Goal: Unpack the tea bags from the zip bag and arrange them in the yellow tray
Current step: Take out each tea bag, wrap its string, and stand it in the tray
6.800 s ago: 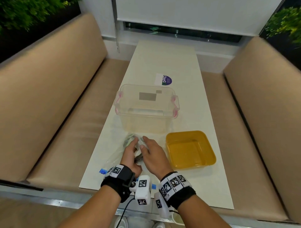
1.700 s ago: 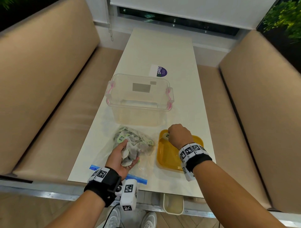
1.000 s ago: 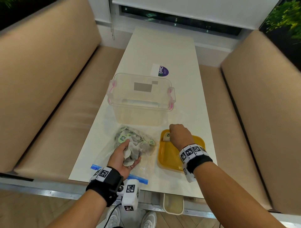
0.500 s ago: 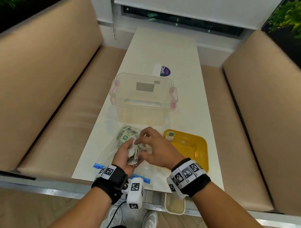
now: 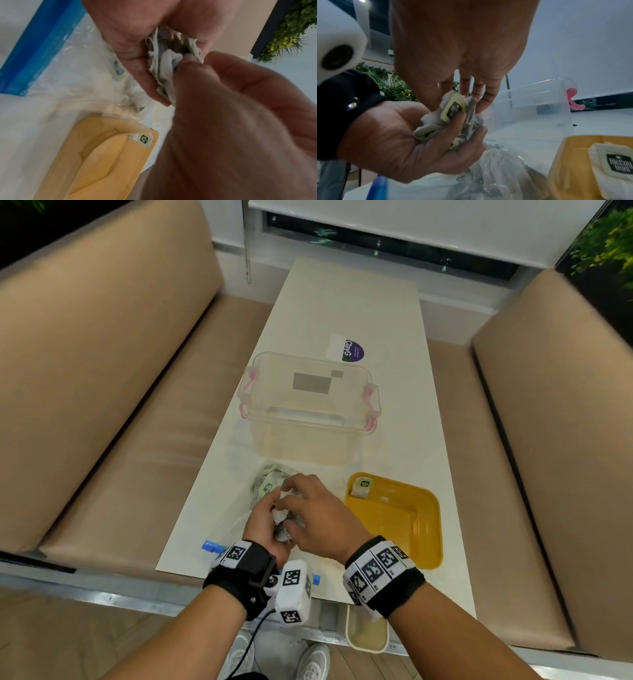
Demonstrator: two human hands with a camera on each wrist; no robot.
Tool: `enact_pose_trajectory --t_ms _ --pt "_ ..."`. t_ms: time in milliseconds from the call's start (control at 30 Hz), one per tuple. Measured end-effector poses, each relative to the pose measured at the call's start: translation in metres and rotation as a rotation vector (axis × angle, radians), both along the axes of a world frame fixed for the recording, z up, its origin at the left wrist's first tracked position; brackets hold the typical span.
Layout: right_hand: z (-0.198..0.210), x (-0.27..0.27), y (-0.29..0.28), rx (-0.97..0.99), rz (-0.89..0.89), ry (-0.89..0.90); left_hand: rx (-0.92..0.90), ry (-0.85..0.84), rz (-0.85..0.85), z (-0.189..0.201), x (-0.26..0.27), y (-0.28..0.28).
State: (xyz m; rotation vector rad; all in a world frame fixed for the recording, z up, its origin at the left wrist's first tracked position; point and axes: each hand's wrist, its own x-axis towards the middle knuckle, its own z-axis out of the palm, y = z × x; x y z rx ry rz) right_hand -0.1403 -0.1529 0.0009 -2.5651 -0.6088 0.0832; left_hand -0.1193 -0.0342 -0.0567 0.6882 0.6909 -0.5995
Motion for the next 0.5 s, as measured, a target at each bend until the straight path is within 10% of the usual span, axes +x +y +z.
enact_pose_trajectory --t_ms 300,500 --pt "0.005 -0.006 -0.016 0.318 -0.123 0.044 -0.024 0.042 0.064 0.001 0.007 0.000" --pt "-0.007 -0.008 -0.026 0.172 -0.149 -0.036 -0.058 0.011 0.070 0.002 0.009 0.001"
